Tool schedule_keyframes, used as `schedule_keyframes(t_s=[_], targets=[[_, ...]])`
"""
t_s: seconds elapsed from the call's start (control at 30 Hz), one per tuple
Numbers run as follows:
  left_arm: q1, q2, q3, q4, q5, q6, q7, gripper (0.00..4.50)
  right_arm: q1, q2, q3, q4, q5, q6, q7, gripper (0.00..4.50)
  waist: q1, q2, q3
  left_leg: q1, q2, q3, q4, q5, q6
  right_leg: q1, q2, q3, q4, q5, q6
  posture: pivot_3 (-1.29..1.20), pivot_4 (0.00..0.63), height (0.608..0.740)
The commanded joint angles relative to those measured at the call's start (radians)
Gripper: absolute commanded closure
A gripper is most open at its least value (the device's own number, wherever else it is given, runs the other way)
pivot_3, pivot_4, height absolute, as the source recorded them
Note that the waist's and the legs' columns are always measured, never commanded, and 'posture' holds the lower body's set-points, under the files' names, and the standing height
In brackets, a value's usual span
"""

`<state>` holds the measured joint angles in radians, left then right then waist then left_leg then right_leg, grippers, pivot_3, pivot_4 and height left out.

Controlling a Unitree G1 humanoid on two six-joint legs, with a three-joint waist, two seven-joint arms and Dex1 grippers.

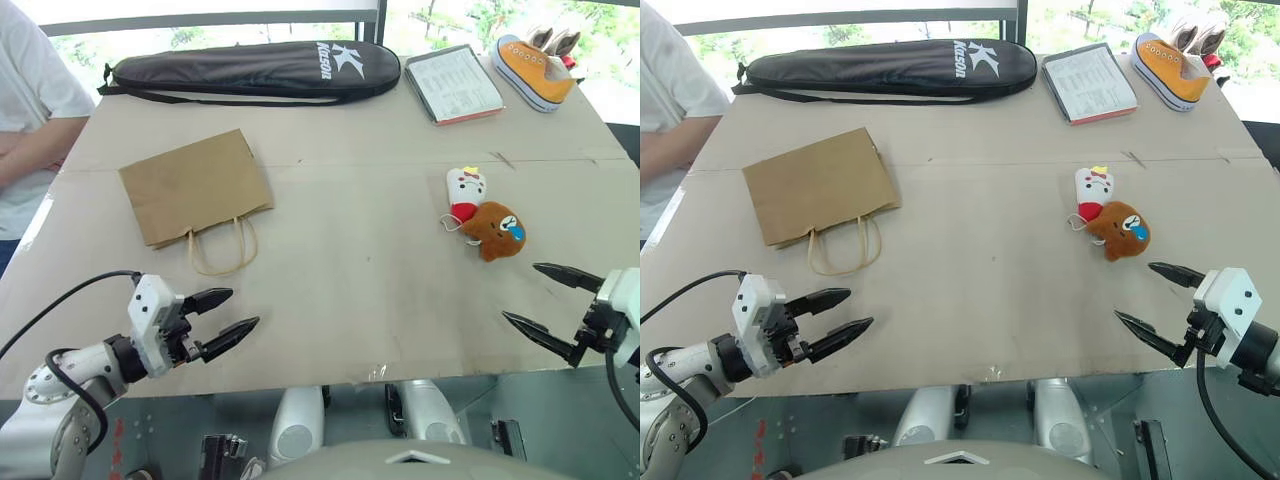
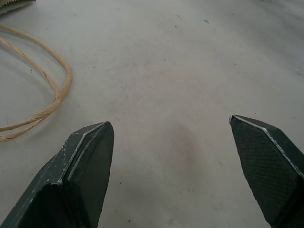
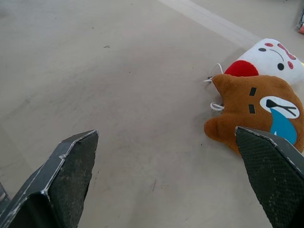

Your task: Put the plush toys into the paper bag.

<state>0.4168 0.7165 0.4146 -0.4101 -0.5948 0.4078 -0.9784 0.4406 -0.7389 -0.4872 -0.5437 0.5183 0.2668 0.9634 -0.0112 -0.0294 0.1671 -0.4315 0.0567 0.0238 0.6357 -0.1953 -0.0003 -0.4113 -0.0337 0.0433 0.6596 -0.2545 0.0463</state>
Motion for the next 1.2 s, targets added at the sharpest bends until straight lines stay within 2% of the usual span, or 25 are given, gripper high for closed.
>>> schedule_keyframes(t_s=[0.03, 0.1, 0.17, 0.27, 0.4, 0.47, 0.53, 0.77, 0.87, 0.9, 0.93, 1.03, 1.1, 1.2], targets=[[-0.035, -0.008, 0.029, -0.021, -0.035, -0.002, 0.022, 0.29, -0.06, 0.018, 0.033, -0.039, 0.018, -0.003, -0.039, 0.0, 0.0, 0.0, 0.0, 0.0, 0.0, 0.0, 0.0, 0.0, 0.0, 0.0, 0.0, 0.0, 0.0, 0.0, 0.0, 0.0, 0.15, 0.74], [-0.085, -0.016, 0.046, -0.001, -0.047, 0.002, 0.053, 0.29, -0.135, 0.036, 0.105, -0.085, 0.027, 0.02, -0.083, 0.0, -0.002, -0.001, 0.0, 0.0, 0.0, 0.0, 0.0, 0.0, 0.0, 0.0, 0.001, 0.0, 0.0, 0.0, 0.001, 0.0, 0.15, 0.74], [-0.125, -0.001, 0.056, 0.049, -0.002, -0.045, 0.055, 0.29, -0.198, 0.052, 0.183, -0.119, 0.008, 0.029, -0.111, 0.0, -0.002, 0.0, 0.0, 0.0, 0.0, 0.0, 0.0, 0.0, 0.0, 0.0, 0.001, -0.001, 0.001, -0.001, 0.001, 0.0, 0.15, 0.74], [-0.176, 0.078, 0.093, 0.188, 0.113, -0.233, -0.021, 0.29, -0.244, 0.06, 0.272, -0.163, -0.004, 0.041, -0.122, 0.0, -0.001, 0.0, 0.0, 0.002, -0.001, 0.0, 0.0, 0.0, 0.0, 0.0, 0.001, -0.002, 0.002, -0.001, 0.001, 0.0, 0.15, 0.74], [-0.216, 0.186, 0.112, 0.433, 0.223, -0.516, -0.153, 0.29, -0.266, 0.063, 0.311, -0.166, -0.001, 0.033, -0.129, 0.0, 0.002, -0.003, -0.001, 0.0, -0.001, 0.002, 0.0, 0.0, 0.0, -0.001, 0.001, -0.003, 0.0, 0.001, -0.003, 0.0, 0.15, 0.74], [-0.261, 0.22, 0.09, 0.58, 0.315, -0.741, -0.164, 0.29, -0.268, 0.069, 0.327, -0.145, -0.018, 0.013, -0.131, 0.0, 0.001, -0.003, -0.001, 0.0, 0.0, 0.003, -0.001, 0.0, 0.0, -0.001, 0.0, -0.003, -0.001, 0.001, -0.004, 0.0, 0.15, 0.74], [-0.325, 0.232, 0.062, 0.69, 0.371, -0.886, -0.148, 0.29, -0.256, 0.072, 0.339, -0.13, -0.044, -0.016, -0.124, 0.0, 0.004, -0.003, -0.001, 0.0, 0.0, 0.004, -0.002, 0.0, 0.0, -0.001, -0.001, -0.002, -0.001, 0.001, -0.004, 0.0, 0.15, 0.74], [-0.525, 0.246, -0.106, 0.919, 0.558, -1.237, -0.075, 0.29, -0.212, 0.102, 0.335, -0.12, -0.058, -0.053, -0.139, 0.0, 0.014, -0.008, -0.004, 0.0, 0.002, 0.011, -0.002, 0.0, 0.0, 0.0, -0.004, -0.003, 0.0, 0.001, -0.004, 0.0, 0.15, 0.74], [-0.568, 0.242, -0.159, 0.949, 0.539, -1.255, -0.086, 1.08, -0.177, 0.105, 0.322, -0.107, -0.06, -0.072, -0.135, 0.0, 0.013, -0.008, -0.004, 0.0, 0.002, 0.012, -0.002, 0.0, 0.0, 0.0, -0.003, -0.003, 0.0, 0.002, -0.003, 0.0, 0.15, 0.74], [-0.577, 0.235, -0.174, 0.94, 0.509, -1.235, -0.104, 1.47, -0.168, 0.109, 0.321, -0.104, -0.064, -0.078, -0.138, 0.0, 0.013, -0.008, -0.004, 0.0, 0.002, 0.012, -0.002, 0.0, 0.0, 0.0, -0.003, -0.003, 0.0, 0.002, -0.003, 0.0, 0.15, 0.74], [-0.584, 0.232, -0.185, 0.934, 0.487, -1.223, -0.115, 2.04, -0.164, 0.112, 0.321, -0.103, -0.067, -0.082, -0.142, 0.0, 0.011, -0.008, -0.004, 0.0, 0.002, 0.012, -0.002, 0.0, 0.0, 0.0, -0.001, -0.003, 0.001, 0.002, -0.003, 0.0, 0.15, 0.74], [-0.585, 0.224, -0.206, 0.882, 0.396, -1.127, -0.161, 3.32, -0.163, 0.127, 0.328, -0.105, -0.083, -0.085, -0.173, 0.0, 0.004, -0.008, -0.004, 0.001, 0.002, 0.012, -0.001, 0.0, 0.0, 0.0, 0.001, -0.003, 0.002, 0.001, -0.003, 0.0, 0.15, 0.74], [-0.581, 0.216, -0.22, 0.782, 0.314, -1.001, -0.182, 4.47, -0.165, 0.139, 0.345, -0.114, -0.171, -0.075, -0.249, 0.0, 0.001, -0.008, -0.004, 0.001, 0.003, 0.012, -0.001, 0.0, 0.0, 0.0, 0.001, -0.003, 0.003, 0.001, -0.003, 0.0, 0.15, 0.74], [-0.564, 0.198, -0.229, 0.545, 0.109, -0.644, -0.152, 4.47, -0.184, 0.136, 0.368, -0.123, -0.127, -0.018, -0.243, 0.0, 0.002, -0.008, -0.004, 0.001, 0.004, 0.012, -0.001, 0.0, 0.0, 0.0, 0.001, -0.003, 0.003, 0.001, -0.003, 0.0, 0.15, 0.74]])
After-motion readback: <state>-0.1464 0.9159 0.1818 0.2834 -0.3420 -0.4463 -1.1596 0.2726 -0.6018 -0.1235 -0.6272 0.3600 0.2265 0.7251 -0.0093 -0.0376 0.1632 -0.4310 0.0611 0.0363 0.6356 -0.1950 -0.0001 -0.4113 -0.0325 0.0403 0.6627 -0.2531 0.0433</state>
